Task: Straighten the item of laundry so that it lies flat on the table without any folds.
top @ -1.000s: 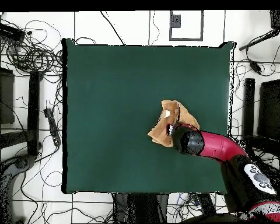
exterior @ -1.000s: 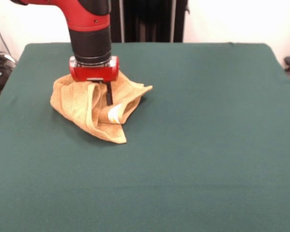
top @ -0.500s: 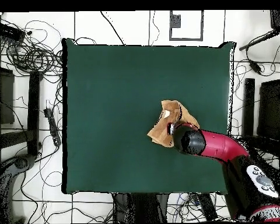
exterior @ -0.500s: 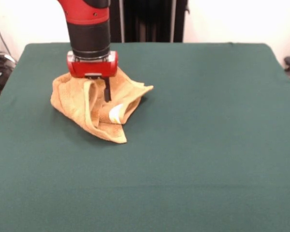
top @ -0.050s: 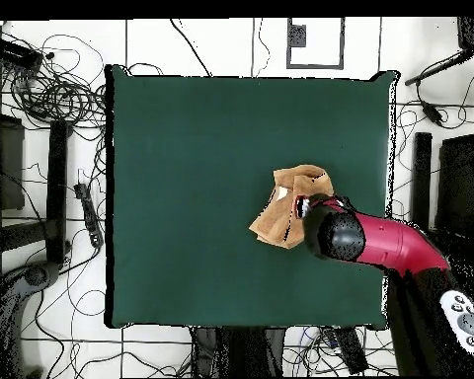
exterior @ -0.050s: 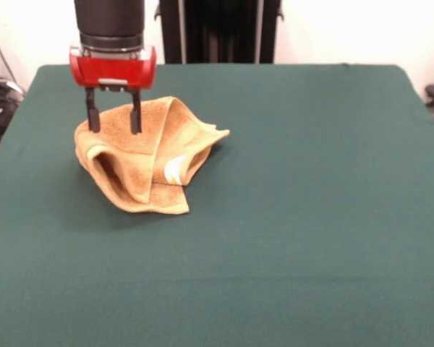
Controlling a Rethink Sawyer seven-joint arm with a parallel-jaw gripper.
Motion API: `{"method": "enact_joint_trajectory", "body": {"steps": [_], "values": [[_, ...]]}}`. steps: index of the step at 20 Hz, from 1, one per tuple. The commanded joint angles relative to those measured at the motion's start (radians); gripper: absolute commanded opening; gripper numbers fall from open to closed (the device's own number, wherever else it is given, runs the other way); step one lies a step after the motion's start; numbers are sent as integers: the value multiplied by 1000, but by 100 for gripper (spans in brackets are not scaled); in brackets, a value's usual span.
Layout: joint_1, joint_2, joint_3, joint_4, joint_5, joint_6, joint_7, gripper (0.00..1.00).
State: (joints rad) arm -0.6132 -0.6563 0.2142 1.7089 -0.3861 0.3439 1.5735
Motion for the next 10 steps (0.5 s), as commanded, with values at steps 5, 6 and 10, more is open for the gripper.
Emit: {"method": "enact_joint_trajectory", "body": {"steps": [5, 6, 10], "values": [[15, 75, 111, -1, -9, 7, 24, 100], [15, 90, 112, -10, -13, -6, 25, 100], [13, 126, 111, -21, -32, -52, 28, 100]]}}
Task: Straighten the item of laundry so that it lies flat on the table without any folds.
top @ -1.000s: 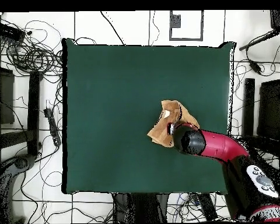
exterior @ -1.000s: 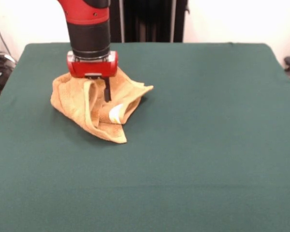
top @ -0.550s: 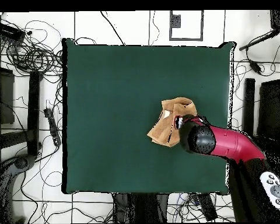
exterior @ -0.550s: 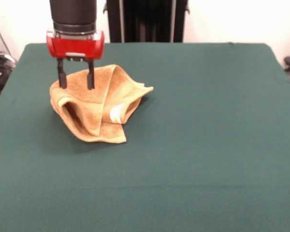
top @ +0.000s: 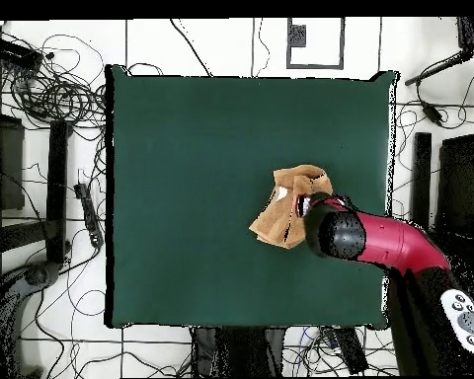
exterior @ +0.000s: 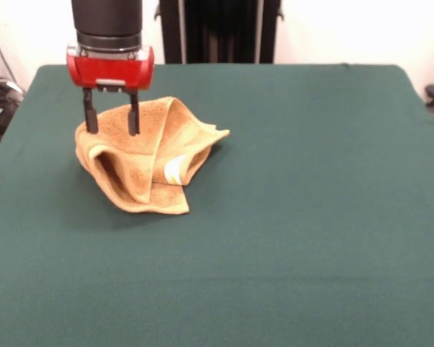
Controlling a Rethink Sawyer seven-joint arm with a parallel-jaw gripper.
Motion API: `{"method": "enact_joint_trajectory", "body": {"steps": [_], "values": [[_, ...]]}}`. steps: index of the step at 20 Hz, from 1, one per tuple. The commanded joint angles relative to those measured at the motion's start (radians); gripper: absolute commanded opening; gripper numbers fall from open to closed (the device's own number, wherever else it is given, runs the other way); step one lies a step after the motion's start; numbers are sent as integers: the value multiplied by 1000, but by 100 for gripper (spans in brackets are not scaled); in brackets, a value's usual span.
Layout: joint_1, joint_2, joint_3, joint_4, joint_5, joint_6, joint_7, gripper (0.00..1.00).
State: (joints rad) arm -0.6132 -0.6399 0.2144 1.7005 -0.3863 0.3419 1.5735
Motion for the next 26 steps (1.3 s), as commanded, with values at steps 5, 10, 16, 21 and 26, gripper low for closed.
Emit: {"method": "enact_joint_trajectory", "body": {"steps": [5, 10, 16, 21, 26], "values": [[21, 119, 102, -14, -35, -70, 38, 100], [41, 117, 86, -8, -37, -83, 54, 100], [33, 136, 92, -21, -51, -98, 34, 100], [14, 140, 97, -31, -42, -77, 21, 100], [-10, 112, 102, -39, -38, -12, -21, 100]]}}
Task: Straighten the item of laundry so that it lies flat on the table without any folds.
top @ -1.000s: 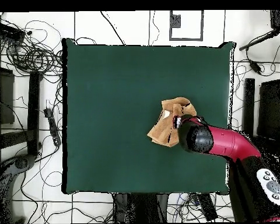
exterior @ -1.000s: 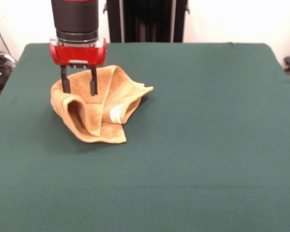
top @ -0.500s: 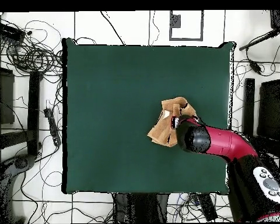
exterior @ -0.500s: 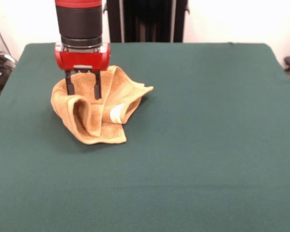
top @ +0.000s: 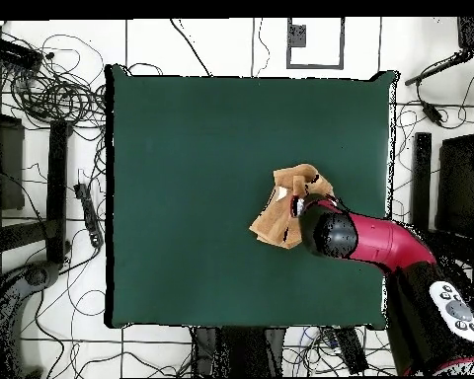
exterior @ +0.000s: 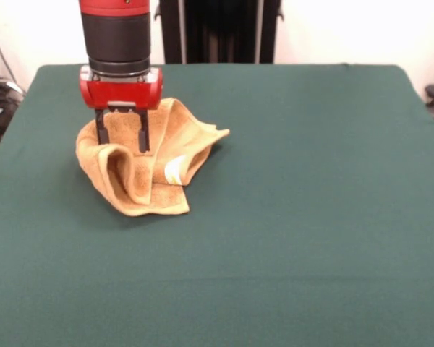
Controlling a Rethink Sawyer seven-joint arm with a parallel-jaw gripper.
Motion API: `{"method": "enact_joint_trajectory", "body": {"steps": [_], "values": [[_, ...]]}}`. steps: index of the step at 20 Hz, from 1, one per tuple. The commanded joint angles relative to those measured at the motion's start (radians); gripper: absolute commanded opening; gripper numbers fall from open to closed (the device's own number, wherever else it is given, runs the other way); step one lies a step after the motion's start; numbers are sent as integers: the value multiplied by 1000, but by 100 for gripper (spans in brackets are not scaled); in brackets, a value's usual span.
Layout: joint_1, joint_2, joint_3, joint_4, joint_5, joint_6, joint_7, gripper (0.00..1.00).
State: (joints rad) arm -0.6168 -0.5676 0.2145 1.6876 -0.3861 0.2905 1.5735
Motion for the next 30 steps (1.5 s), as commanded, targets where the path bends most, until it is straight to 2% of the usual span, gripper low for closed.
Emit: {"method": "enact_joint_trajectory", "body": {"steps": [1, 14, 24, 30], "values": [[-10, 36, 102, -28, -39, 47, -28, 100], [-62, 106, 144, -131, -65, 97, -117, 100], [-38, 188, 146, -206, -94, 50, -73, 100], [-14, 202, 133, -222, -113, 30, -43, 100]]}}
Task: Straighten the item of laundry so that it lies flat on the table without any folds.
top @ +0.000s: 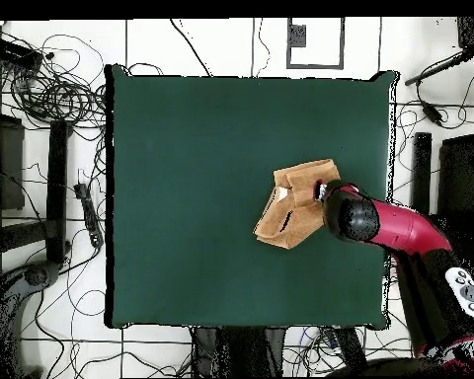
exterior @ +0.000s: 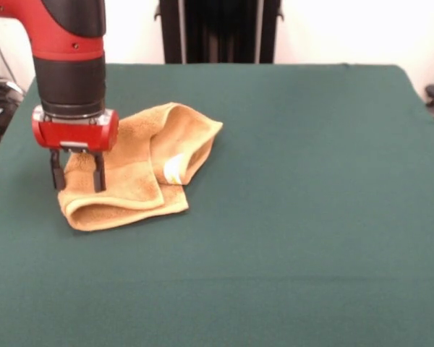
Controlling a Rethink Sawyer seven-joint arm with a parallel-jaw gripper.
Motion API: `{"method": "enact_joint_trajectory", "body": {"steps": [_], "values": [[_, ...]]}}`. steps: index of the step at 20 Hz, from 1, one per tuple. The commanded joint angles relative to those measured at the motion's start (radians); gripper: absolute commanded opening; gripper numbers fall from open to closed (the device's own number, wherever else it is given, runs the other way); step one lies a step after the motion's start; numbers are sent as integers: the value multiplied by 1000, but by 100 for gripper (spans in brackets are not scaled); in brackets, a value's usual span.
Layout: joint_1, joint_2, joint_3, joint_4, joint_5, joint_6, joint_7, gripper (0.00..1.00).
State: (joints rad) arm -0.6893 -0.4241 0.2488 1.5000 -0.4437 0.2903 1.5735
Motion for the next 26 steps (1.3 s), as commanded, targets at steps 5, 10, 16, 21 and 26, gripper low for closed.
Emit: {"method": "enact_joint_trajectory", "body": {"steps": [5, 10, 16, 21, 26], "values": [[75, 71, 86, -45, -67, 9, -16, 100], [86, 56, 80, -41, -74, 20, -7, 100], [89, 53, 75, -38, -78, 12, -3, 100], [87, 58, 73, -39, -81, 4, -2, 100], [100, 14, 59, -12, -69, 37, 9, 100]]}}
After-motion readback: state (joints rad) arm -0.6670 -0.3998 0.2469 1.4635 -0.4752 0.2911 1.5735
